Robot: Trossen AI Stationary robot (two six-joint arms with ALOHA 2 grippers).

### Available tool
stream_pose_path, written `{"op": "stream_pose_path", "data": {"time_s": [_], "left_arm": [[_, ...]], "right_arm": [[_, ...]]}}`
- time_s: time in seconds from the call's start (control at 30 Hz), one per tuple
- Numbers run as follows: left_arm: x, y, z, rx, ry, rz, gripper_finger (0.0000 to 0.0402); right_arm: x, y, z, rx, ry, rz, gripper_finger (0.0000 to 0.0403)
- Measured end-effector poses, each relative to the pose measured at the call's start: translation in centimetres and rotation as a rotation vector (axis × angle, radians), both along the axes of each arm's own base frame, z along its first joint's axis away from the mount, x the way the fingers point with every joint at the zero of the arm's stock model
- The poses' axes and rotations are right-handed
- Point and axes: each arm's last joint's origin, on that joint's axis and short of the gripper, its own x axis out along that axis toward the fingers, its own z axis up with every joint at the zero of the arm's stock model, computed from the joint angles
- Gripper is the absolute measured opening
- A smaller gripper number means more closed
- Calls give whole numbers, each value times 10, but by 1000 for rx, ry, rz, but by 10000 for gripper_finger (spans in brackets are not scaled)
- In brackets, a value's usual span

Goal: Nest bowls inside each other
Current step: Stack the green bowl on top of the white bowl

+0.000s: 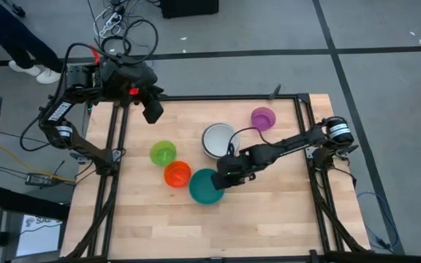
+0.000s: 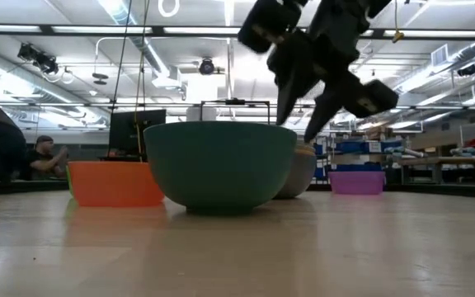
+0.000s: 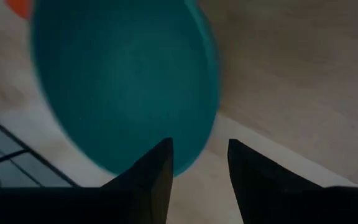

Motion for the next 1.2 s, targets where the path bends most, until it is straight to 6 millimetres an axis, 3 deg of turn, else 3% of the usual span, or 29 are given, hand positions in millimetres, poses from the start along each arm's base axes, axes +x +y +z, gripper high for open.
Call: {"op": "stream_pose_path", "data": {"time_s": [0.27, 0.4, 0.53, 0.77, 1.0, 1.2], "left_arm": [[0, 0, 0, -10, -2, -12, 108], [0, 0, 0, -10, -2, -12, 108], [0, 0, 0, -9, -2, -12, 108], [0, 0, 0, -8, -7, -12, 108], [0, 0, 1, 4, -8, 8, 108], [0, 0, 1, 2, -10, 16, 108]], "right_arm": [[10, -5, -24, -9, 37, 31, 139], [15, -8, -24, -15, -11, 56, 101], [15, -15, -12, -23, -66, 94, 17], [-2, -32, 23, -57, -112, 76, 3], [-41, -79, 70, -235, -115, -43, 1], [-67, -140, 81, -358, -55, -112, 1]]}}
